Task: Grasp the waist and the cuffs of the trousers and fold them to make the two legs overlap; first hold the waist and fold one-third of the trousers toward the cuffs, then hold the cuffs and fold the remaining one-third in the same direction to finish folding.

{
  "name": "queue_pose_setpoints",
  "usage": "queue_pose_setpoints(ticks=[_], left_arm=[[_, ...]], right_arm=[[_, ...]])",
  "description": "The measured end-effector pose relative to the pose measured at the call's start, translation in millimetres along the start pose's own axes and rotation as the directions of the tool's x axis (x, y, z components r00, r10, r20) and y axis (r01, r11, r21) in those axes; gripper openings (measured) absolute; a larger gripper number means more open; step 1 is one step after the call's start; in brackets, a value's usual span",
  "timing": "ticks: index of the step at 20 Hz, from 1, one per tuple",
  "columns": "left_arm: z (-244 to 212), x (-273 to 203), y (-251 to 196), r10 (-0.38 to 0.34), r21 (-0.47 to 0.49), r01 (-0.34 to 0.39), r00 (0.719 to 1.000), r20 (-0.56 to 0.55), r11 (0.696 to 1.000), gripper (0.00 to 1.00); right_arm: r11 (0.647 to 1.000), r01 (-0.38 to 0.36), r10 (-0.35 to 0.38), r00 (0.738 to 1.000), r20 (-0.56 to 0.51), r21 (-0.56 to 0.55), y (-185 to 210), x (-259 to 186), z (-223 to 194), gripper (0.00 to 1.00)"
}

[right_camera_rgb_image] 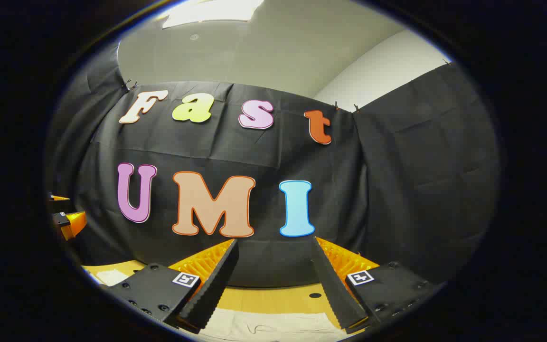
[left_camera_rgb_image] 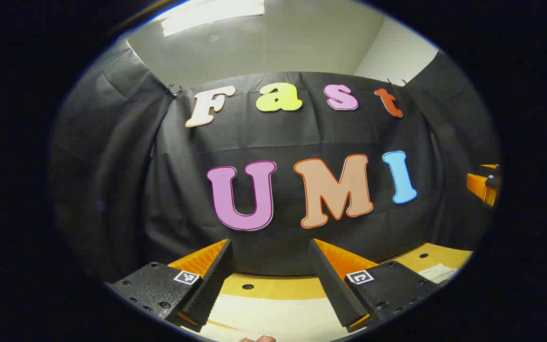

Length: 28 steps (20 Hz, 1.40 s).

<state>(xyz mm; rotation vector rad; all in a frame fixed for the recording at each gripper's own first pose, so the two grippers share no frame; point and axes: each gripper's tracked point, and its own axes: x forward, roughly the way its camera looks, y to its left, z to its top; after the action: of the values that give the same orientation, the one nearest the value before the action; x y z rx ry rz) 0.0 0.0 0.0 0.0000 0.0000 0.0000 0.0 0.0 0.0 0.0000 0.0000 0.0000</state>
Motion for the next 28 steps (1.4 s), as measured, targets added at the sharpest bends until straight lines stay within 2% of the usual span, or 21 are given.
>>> queue_pose_setpoints(ticks=[8, 18, 28], left_arm=[[-7.7, 5.2, 0.6, 0.008, -0.009, -0.008, 1.000, -0.013, 1.000, 0.95], [-15.5, 11.9, 0.6, 0.015, -0.006, -0.015, 1.000, -0.017, 1.000, 0.95], [-17.5, 9.5, -4.3, 0.013, 0.000, -0.013, 1.000, -0.027, 1.000, 0.96]], right_arm=[[0.999, -0.027, 0.028, 1.000, 0.007, -0.031, 11.8, 3.6, -1.6, 0.97], [0.999, -0.009, 0.008, 1.000, -0.012, -0.032, 5.4, 12.3, -10.7, 0.97], [0.993, -0.026, 0.025, 1.000, -0.009, -0.116, -20.8, 11.8, -21.7, 0.97]])
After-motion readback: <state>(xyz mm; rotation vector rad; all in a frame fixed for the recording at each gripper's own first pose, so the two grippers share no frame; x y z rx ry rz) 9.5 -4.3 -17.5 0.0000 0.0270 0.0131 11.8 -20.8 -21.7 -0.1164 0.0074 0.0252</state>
